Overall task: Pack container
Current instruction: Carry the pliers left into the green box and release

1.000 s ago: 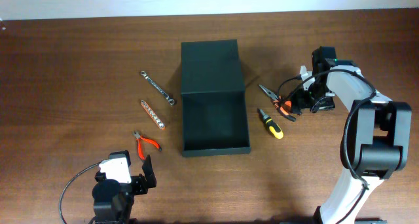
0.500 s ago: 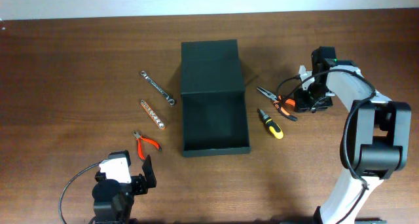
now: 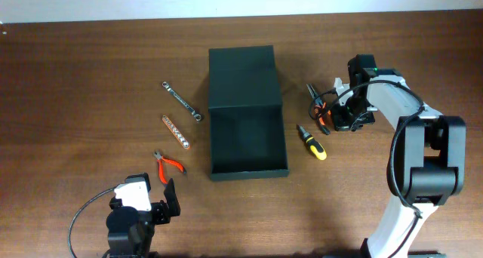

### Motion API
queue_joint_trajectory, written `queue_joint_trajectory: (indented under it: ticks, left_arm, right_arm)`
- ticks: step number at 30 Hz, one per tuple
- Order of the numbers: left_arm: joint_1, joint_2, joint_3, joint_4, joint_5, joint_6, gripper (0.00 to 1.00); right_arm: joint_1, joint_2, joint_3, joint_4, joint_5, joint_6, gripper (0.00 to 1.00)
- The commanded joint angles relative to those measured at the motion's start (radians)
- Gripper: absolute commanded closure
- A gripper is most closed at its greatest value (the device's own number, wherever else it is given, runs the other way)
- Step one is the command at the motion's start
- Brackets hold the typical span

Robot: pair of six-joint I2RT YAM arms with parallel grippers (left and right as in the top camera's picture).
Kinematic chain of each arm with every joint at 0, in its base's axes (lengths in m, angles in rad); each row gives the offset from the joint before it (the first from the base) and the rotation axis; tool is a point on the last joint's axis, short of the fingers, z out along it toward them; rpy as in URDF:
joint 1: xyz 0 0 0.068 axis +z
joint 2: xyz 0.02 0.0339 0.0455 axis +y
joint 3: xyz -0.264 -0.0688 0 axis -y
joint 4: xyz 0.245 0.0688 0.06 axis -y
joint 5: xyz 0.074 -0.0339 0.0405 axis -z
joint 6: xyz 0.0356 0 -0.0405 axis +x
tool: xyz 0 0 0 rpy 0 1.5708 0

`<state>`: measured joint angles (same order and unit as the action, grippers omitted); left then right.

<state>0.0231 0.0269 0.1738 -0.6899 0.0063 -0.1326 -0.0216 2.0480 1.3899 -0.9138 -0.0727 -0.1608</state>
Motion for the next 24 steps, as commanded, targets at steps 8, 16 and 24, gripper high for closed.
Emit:
queue_joint_trajectory:
  ticks: [8, 16, 24]
  left_arm:
    - [0.007, -0.008, -0.005, 0.005, -0.011, -0.009, 0.01]
    - [0.007, -0.008, -0.005, 0.005, -0.011, -0.009, 0.01]
    - [0.007, -0.008, -0.005, 0.005, -0.011, -0.009, 0.01]
  right_arm:
    - [0.009, -0.008, 0.021, -0.057, -0.007, -0.002, 0.96]
    - [0.012, -0.066, 0.15, -0.156, -0.008, 0.005, 0.96]
    - [0.085, -0.133, 0.296, -0.241, -0.022, 0.0, 0.96]
